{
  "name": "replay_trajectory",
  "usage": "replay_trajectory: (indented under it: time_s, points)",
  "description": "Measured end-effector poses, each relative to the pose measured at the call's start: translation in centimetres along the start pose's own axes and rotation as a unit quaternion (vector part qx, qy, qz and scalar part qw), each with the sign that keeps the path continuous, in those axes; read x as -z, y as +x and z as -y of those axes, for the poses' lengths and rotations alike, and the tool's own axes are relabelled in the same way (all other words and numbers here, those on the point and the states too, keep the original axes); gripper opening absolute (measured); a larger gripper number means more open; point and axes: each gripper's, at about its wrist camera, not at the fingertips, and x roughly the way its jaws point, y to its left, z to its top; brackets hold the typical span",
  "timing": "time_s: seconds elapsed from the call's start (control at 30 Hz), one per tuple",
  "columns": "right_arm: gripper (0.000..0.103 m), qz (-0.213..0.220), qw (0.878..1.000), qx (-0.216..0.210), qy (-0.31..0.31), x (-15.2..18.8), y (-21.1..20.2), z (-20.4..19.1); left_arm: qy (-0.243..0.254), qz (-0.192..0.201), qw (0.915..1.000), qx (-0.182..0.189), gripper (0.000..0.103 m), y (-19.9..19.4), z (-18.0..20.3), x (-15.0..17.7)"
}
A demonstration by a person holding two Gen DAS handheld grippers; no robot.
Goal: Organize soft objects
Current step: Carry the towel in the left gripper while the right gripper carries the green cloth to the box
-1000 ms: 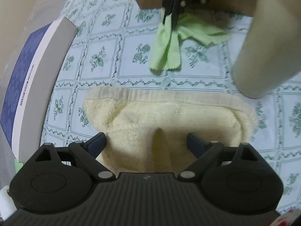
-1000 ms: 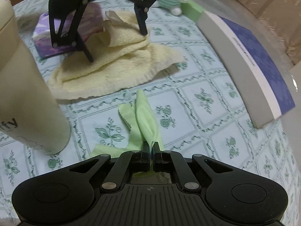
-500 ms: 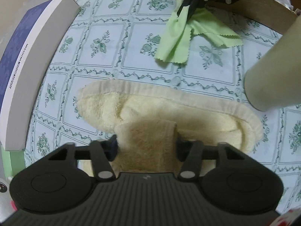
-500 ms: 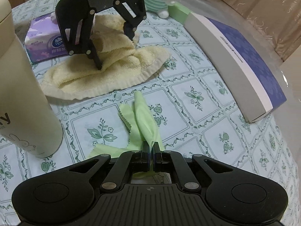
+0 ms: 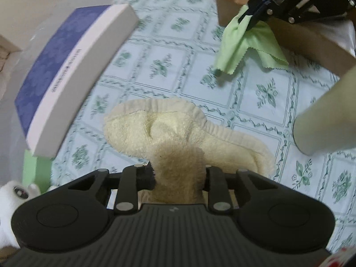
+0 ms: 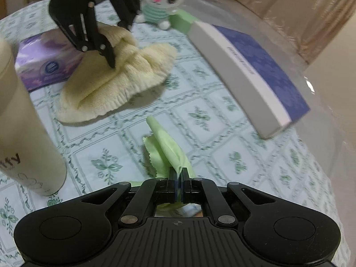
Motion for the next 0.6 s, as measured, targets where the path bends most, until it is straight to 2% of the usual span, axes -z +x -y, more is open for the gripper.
replay_trajectory:
  time_s: [0.33, 0.6]
  points:
    - [0.002, -0.005, 0.997, 0.056, 0.057, -1.0, -5.1, 0.6, -0.075, 0.022, 0.9957, -0.050, 0.023, -6.2, -0.6, 0.6]
    - [0.002, -0.003, 0.990, 0.087, 0.114, -0.4, -10.2, -1.2, -0.150, 0.055, 0.9865, -0.036, 0.023, -11.7, 1.2, 2.4]
